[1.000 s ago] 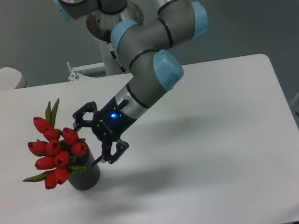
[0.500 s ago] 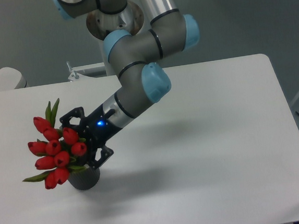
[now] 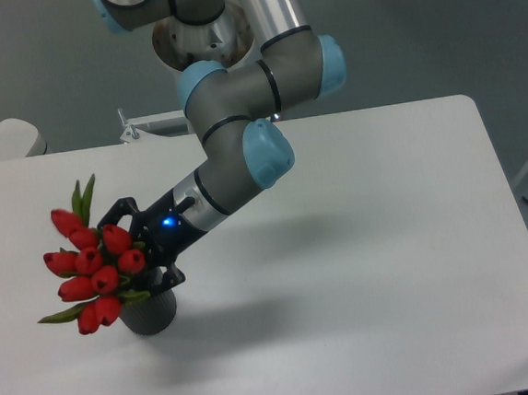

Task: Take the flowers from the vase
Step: 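Close the gripper around the tulip stems at the vase rim, then lift the tulip bunch up out of the grey vase, then carry the held tulips away from the vase and lower them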

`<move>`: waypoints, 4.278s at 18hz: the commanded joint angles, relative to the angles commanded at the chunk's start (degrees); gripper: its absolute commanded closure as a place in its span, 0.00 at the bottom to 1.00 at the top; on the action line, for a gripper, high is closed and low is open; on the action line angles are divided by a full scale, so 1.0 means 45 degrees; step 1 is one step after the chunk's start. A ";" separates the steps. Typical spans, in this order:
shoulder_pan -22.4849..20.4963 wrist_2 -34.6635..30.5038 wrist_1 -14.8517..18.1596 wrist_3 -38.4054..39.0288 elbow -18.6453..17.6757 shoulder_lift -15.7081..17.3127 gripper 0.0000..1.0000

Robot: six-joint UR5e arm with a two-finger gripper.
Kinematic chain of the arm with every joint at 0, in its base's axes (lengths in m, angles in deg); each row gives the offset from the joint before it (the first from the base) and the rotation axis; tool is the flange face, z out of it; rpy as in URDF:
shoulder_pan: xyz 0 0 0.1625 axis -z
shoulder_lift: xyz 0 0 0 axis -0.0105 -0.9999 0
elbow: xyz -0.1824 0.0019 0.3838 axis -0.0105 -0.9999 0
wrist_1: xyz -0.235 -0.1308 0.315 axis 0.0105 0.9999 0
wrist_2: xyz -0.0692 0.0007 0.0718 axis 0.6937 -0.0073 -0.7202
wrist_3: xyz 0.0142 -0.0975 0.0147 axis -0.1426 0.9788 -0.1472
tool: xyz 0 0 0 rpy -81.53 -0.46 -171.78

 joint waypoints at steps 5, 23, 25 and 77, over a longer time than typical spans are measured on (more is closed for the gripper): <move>-0.0234 0.0020 0.0000 0.0000 0.0020 0.0175 0.79; -0.0352 0.2109 -0.0137 0.1131 0.0760 0.1426 0.78; -0.0410 0.2109 -0.0137 0.1580 0.1131 0.1426 0.78; -0.1954 -1.0543 0.1074 -0.0234 0.4061 -0.0779 0.79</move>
